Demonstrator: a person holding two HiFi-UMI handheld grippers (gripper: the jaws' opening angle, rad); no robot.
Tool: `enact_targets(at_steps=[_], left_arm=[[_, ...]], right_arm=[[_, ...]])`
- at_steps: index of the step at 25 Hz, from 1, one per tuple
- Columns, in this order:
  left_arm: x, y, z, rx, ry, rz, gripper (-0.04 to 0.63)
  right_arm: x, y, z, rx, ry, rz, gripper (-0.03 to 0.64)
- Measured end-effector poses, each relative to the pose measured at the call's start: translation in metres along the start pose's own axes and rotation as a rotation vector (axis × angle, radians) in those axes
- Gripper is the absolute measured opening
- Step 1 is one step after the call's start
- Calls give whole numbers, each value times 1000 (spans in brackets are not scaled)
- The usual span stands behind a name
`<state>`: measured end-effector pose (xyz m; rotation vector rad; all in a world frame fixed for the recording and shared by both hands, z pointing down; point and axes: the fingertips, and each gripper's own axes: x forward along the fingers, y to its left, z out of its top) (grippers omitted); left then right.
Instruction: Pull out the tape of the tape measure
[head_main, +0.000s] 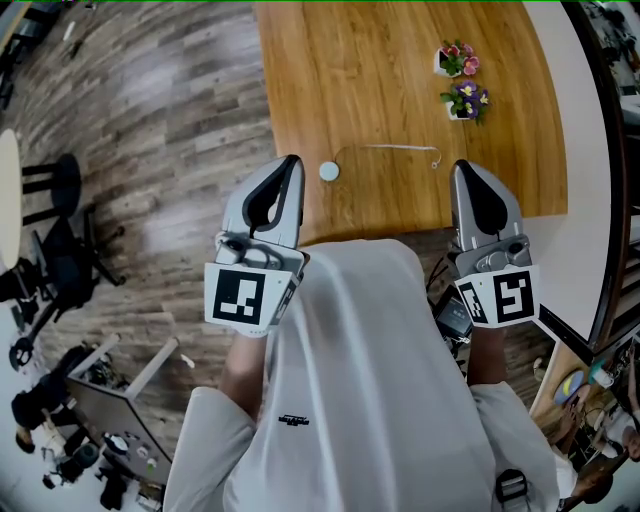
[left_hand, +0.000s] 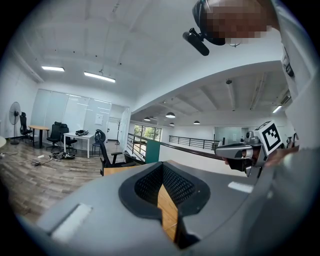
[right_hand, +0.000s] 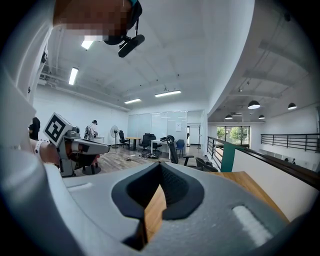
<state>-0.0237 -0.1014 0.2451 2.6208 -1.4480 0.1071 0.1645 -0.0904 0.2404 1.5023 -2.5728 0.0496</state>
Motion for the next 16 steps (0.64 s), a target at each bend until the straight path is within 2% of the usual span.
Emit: enact_targets(at_steps=[16], left_arm=[[3,-7,-4,4,4,-7,18]], right_arm=[[-7,-5,-2,-6,-1,-11,2]])
